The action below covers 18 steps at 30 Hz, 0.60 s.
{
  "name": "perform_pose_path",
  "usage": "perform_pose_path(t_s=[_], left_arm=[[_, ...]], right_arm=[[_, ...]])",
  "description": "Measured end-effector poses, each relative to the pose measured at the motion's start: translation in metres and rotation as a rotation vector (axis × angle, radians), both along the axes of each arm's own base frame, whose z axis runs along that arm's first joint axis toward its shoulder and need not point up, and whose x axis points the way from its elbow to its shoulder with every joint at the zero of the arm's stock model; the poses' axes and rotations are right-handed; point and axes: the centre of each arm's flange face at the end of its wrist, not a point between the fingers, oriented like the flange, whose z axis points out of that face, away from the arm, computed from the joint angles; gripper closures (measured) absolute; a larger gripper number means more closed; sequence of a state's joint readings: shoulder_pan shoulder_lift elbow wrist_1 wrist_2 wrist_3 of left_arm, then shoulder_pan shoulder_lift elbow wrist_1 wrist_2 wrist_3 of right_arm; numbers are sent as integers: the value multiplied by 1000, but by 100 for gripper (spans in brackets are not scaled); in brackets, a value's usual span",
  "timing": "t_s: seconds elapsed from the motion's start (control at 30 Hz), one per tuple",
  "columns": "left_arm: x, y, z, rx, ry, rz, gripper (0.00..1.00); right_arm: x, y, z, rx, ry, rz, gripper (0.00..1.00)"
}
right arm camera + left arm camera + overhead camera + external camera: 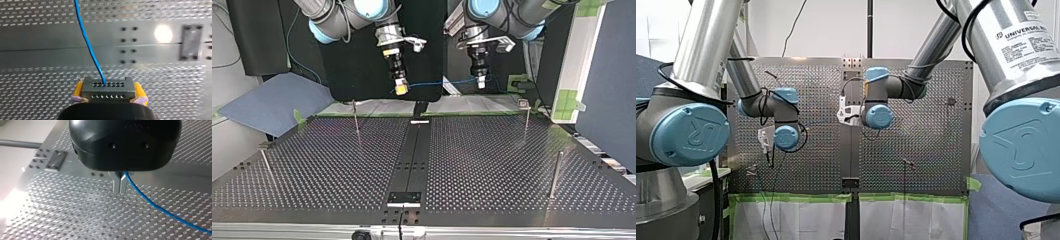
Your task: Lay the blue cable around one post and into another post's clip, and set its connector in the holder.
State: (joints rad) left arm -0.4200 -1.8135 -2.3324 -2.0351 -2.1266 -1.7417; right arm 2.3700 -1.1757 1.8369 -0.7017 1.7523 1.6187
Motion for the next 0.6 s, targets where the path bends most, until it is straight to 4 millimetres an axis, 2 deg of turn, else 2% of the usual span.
perform_pose_path(t_s=[0.4, 0.6], left_arm=[[15, 23, 46, -30, -33, 111, 99], [23, 33, 74, -59, -62, 157, 99]], right_arm=[[8, 0, 84, -65, -48, 52, 100], [11, 4, 132, -111, -72, 80, 100]])
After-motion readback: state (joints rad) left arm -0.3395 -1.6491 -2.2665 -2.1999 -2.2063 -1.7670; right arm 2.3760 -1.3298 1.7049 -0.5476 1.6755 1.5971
